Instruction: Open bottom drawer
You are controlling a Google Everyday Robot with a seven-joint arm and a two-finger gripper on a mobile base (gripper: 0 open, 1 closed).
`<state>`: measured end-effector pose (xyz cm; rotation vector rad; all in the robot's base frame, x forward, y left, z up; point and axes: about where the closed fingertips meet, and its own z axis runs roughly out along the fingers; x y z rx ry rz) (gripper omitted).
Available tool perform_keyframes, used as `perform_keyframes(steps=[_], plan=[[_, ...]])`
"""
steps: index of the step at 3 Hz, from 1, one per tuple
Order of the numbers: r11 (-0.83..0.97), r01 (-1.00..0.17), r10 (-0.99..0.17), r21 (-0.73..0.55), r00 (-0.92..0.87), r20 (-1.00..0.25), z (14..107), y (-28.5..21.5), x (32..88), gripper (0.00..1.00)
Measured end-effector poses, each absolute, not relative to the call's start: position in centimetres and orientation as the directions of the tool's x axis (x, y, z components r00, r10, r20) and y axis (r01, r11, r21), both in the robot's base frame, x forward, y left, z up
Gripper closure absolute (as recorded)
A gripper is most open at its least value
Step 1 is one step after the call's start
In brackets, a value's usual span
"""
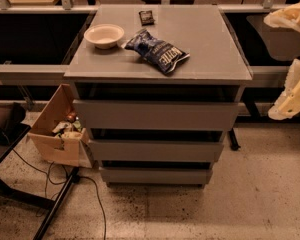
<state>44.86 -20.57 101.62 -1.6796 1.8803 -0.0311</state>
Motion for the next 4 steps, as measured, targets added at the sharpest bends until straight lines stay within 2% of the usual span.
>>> perform_keyframes(steps=[2,4], plan=[[0.195,-0.898,-0.903,-0.394,-0.008,-0.430,100.7,-19.9,44.7,0.00],[0.254,-0.901,-0.888,-0.351,-0.074,-0.453,90.9,-16.5,43.0,0.00]])
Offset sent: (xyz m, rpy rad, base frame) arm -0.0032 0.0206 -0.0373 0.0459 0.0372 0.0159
